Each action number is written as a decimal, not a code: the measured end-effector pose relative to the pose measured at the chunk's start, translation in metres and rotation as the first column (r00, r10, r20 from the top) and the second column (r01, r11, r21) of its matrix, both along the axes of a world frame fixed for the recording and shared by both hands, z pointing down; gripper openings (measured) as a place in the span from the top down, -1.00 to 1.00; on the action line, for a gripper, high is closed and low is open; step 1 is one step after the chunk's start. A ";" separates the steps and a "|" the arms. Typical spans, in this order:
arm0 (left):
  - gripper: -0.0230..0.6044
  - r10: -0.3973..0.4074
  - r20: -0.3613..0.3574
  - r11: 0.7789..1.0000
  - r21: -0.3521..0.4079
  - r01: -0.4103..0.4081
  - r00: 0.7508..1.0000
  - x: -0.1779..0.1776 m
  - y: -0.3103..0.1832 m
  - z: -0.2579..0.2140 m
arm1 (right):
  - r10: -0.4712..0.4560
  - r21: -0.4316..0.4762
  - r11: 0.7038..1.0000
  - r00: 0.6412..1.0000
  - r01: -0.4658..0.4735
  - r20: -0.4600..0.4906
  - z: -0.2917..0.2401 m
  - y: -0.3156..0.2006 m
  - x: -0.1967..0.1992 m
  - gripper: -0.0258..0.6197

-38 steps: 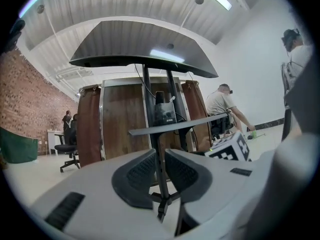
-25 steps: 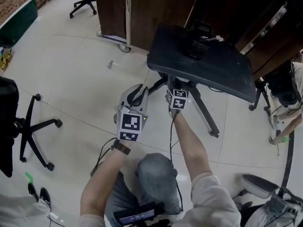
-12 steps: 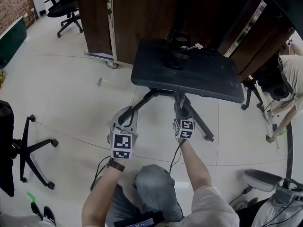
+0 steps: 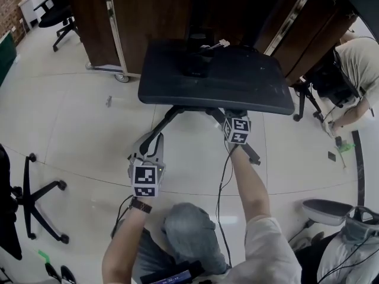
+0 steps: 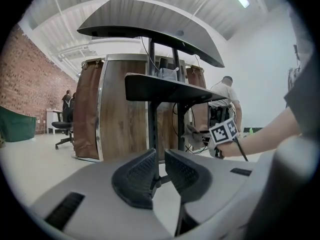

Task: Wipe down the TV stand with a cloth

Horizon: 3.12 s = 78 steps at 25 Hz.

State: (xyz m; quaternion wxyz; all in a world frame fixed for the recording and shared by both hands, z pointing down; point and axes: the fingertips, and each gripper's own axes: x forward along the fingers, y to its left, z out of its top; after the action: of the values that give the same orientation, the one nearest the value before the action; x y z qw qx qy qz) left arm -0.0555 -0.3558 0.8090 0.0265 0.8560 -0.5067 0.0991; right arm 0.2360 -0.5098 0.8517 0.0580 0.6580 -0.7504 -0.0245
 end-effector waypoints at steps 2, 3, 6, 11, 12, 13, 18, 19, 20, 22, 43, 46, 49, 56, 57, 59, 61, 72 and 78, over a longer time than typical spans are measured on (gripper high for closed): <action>0.67 0.001 0.002 1.000 -0.005 -0.001 1.000 0.002 -0.003 0.004 | -0.010 -0.125 0.992 1.000 0.013 0.030 0.056 -0.001 0.000 0.84; 0.67 0.000 0.003 1.000 -0.006 0.000 1.000 0.002 -0.005 0.005 | -0.011 -0.191 0.981 0.999 0.021 0.052 0.086 0.000 0.000 0.84; 0.67 -0.002 -0.007 1.000 -0.005 0.002 1.000 -0.001 -0.008 0.011 | 0.032 -0.367 0.930 0.995 0.006 0.099 0.171 0.016 0.011 0.84; 0.67 0.009 -0.029 1.000 -0.019 -0.010 1.000 -0.007 0.000 0.027 | 0.101 -0.464 0.885 0.990 -0.042 0.103 0.230 0.046 0.032 0.84; 0.67 0.005 -0.022 1.000 -0.022 -0.005 1.000 -0.010 0.000 0.030 | 0.079 -0.438 0.898 0.992 -0.029 0.095 0.222 0.044 0.026 0.84; 0.67 0.001 -0.016 1.000 -0.024 -0.002 1.000 -0.012 0.000 0.033 | 0.035 -0.401 0.916 0.996 0.000 0.078 0.209 0.040 0.013 0.84; 0.67 -0.036 0.007 0.999 -0.027 0.036 0.999 -0.031 -0.001 0.051 | -0.228 -0.253 0.939 0.973 0.232 0.046 0.150 -0.004 -0.093 0.84; 0.67 -0.051 0.009 0.998 -0.026 0.051 0.999 -0.037 -0.003 0.053 | -0.252 -0.251 0.933 0.966 0.259 0.060 0.150 -0.016 -0.112 0.84; 0.67 -0.065 0.007 0.998 -0.026 0.066 0.998 -0.044 -0.004 0.056 | -0.269 -0.264 0.924 0.961 0.278 0.068 0.156 -0.028 -0.129 0.84; 0.67 -0.096 -0.012 0.995 -0.026 0.095 0.995 -0.059 -0.002 0.059 | -0.295 -0.323 0.897 0.953 0.301 0.069 0.182 -0.042 -0.158 0.84; 0.66 -0.268 -0.018 0.961 -0.074 0.266 0.963 -0.143 0.033 0.086 | -0.817 -0.340 0.461 0.541 0.820 0.198 0.233 0.174 -0.445 0.84; 0.66 -0.238 -0.010 0.969 -0.070 0.237 0.971 -0.132 0.033 0.089 | -0.692 -0.308 0.638 0.701 0.706 0.172 0.213 0.114 -0.366 0.84; 0.66 -0.209 -0.003 0.976 -0.067 0.208 0.978 -0.119 0.029 0.094 | -0.497 -0.315 0.814 0.866 0.488 0.059 0.207 0.044 -0.247 0.84; 0.66 -0.148 0.005 0.985 -0.091 0.148 0.989 -0.082 0.013 0.111 | 0.012 -0.433 0.900 0.997 -0.043 -0.074 0.227 -0.018 0.020 0.84; 0.66 -0.141 0.003 0.985 -0.101 0.141 0.990 -0.075 0.011 0.114 | 0.028 -0.457 0.887 0.997 -0.059 -0.074 0.235 -0.017 0.030 0.84; 0.66 -0.118 0.003 0.987 -0.111 0.118 0.993 -0.060 0.008 0.118 | 0.037 -0.486 0.871 0.996 -0.074 -0.085 0.244 -0.013 0.040 0.84; 0.66 -0.093 0.007 0.990 -0.107 0.093 0.996 -0.048 0.003 0.118 | 0.053 -0.495 0.864 0.994 -0.095 -0.097 0.249 -0.005 0.053 0.84; 0.66 0.067 -0.009 0.995 -0.067 -0.068 0.998 0.027 0.000 0.099 | 0.452 -0.544 0.735 0.890 -0.404 -0.051 0.276 0.205 0.239 0.84; 0.66 0.161 -0.007 0.986 -0.052 -0.161 0.987 0.069 0.016 0.084 | 0.496 -0.443 0.784 0.868 -0.434 0.028 0.222 0.280 0.246 0.84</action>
State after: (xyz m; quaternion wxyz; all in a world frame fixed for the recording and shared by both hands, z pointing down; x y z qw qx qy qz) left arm 0.0135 -0.3397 0.8927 0.0414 0.8934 -0.4329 0.1127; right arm 0.4820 -0.2300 1.0736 0.1492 0.7943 -0.5536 0.2007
